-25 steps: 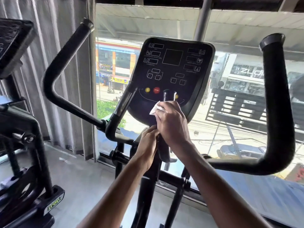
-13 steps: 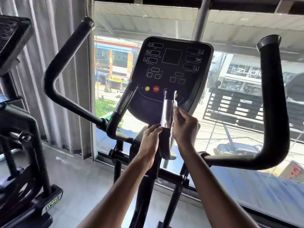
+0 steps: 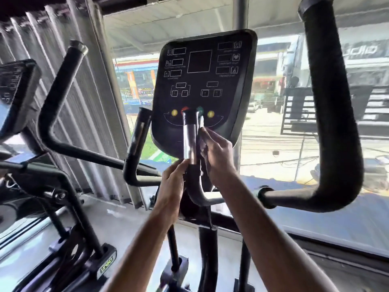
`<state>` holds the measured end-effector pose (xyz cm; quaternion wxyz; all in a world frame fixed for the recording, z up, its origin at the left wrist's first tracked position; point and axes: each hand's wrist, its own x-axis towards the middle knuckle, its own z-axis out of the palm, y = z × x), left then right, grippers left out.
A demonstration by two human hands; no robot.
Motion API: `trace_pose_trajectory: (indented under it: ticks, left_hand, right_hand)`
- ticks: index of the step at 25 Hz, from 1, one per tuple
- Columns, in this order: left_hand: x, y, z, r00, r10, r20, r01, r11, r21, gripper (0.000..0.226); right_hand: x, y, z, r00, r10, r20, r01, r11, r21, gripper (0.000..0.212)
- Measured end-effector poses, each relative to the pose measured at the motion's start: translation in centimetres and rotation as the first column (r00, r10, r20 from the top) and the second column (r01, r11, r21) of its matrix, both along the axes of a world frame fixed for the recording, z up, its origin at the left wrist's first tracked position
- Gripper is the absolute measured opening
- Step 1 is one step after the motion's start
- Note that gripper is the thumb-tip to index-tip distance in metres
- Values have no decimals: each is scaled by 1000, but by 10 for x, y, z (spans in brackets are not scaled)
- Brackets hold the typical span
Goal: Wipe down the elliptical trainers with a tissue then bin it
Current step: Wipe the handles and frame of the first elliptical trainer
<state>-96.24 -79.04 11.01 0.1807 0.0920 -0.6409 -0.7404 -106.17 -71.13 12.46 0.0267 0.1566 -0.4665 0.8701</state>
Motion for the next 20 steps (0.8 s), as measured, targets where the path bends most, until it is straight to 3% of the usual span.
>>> trace_pose_trajectory:
  ticks: [3,5,8,13,17,20]
  left_hand:
    - [4,7,6,998,62,22,-61,997,-51,28]
    - [7,7,11,996,88,12,-86,987,-134,23]
    - [9,7,18,992,125,27,-117,971,-209,22]
    - [13,21,12,982,167,86,-162,985,-60,30]
    - [18,21,8,985,153,76,-159,984,78,37]
    - [20,19,8,991,131,35,-135,979,154,41]
  right_hand:
    - [1,4,-13,973,-148,-179,188,956,227,26]
    - [1,1,-3,973,-165,-162,195,961,195,20]
    - [20,0,-6,863,-343,-370,435,877,203,24]
    - [36,3,-25,754,-448,-480,583,793,178,20]
    - [46,3,-19,486,-280,-828,759,605,240,20]
    - [41,-3,-2,409,-114,-906,812,498,304,15]
